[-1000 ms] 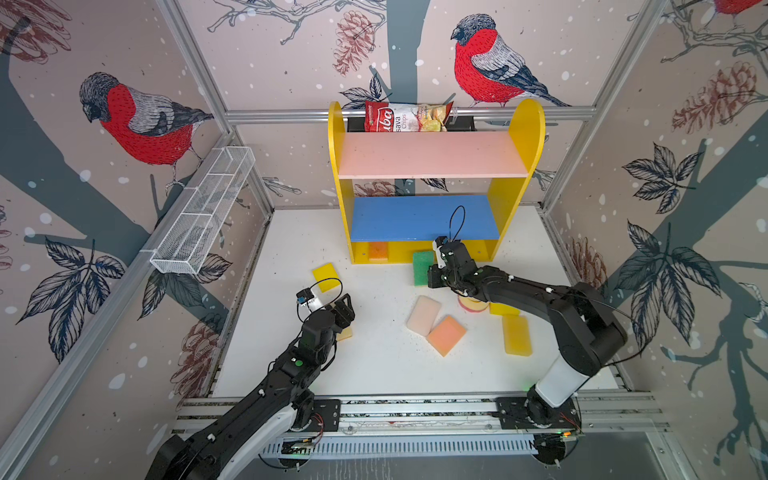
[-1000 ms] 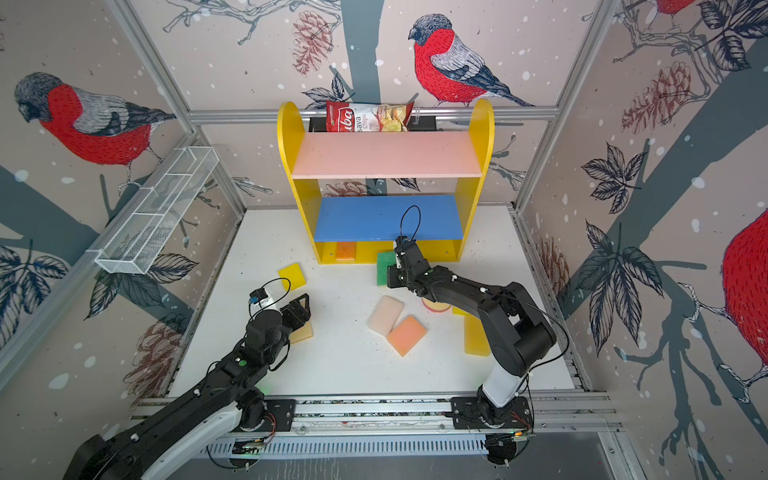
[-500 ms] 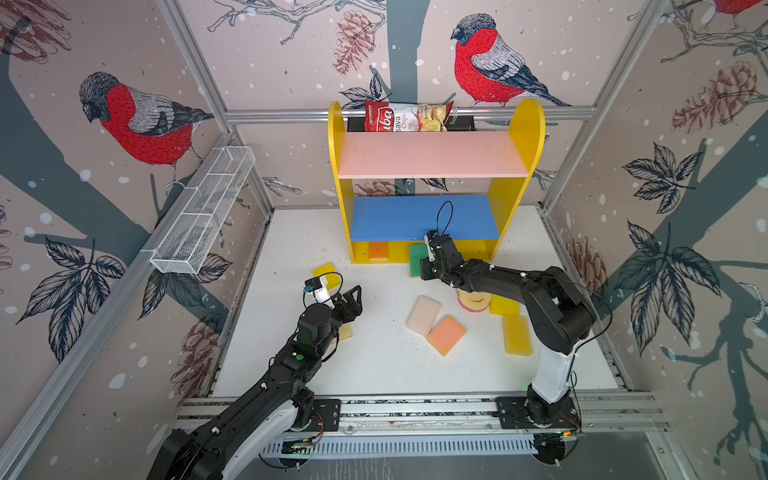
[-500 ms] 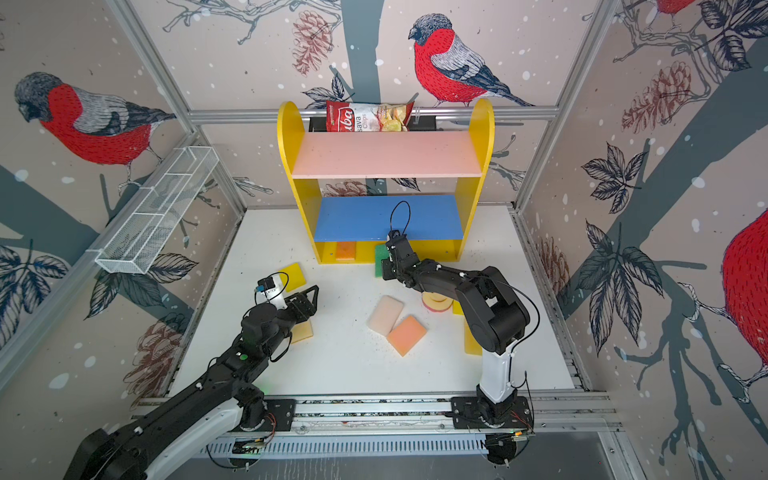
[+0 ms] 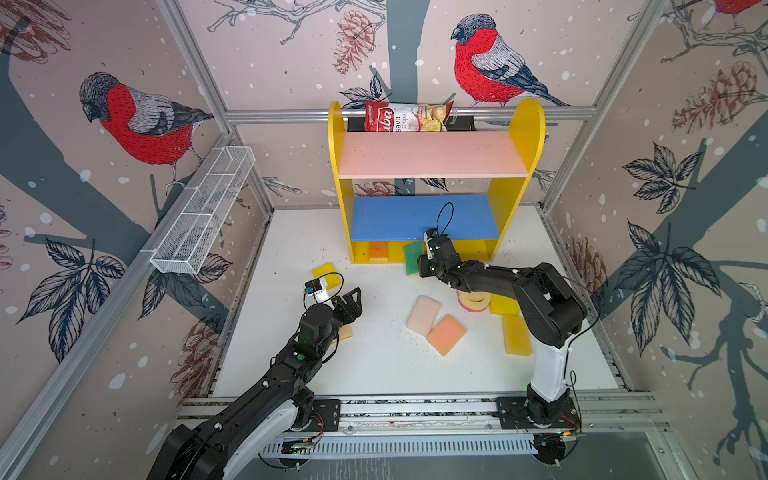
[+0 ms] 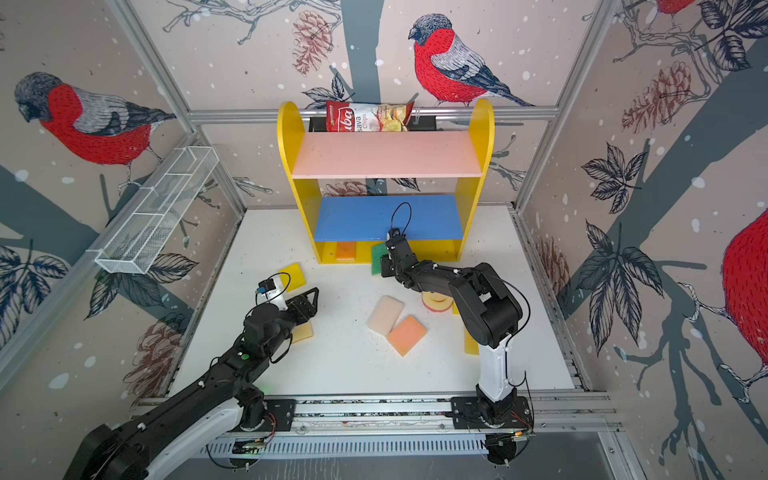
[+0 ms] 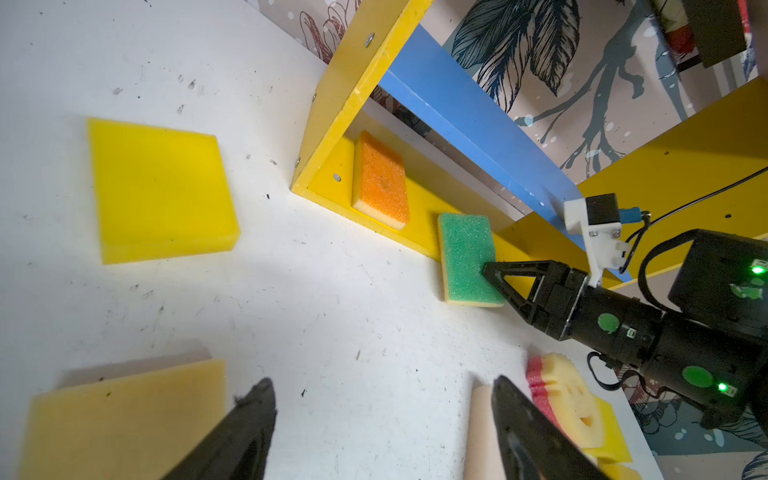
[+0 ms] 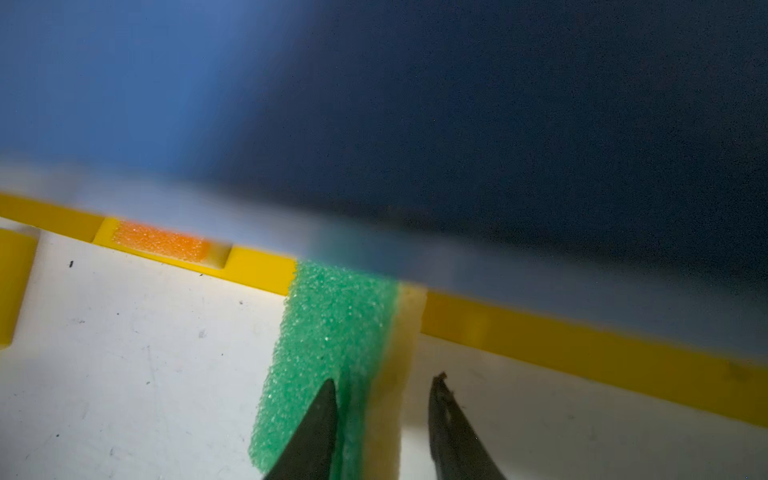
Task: Place and organize the cleaning sponges onto the shelf
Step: 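Carry the green sponge to the shelf base beside the orange sponge, then release the green sponge and pull right gripper back slightly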
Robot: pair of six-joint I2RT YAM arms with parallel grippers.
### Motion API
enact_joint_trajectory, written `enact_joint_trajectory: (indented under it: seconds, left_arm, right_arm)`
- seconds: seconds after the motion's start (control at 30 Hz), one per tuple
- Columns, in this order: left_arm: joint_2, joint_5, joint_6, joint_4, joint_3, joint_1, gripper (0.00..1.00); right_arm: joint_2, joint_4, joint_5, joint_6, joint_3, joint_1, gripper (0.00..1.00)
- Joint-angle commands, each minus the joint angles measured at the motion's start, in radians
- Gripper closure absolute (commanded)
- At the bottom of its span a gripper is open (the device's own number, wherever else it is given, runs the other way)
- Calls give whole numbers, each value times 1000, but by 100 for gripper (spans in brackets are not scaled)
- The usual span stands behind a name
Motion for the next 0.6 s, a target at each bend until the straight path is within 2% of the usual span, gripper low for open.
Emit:
enact_joint_trajectory:
  seconds: [0.0, 0.33, 0.57]
  left_arm:
    - [16, -2, -22, 36, 2, 1, 19]
    - [24, 43, -72, 81, -6, 1, 21]
    - [-12, 68, -115, 83, -49, 2, 21]
  right_arm:
    - [-12, 3, -9, 21, -14, -5, 56]
    - [-106, 20, -73, 72, -107, -6, 43]
    - [-141, 30, -108, 94, -141, -12, 38]
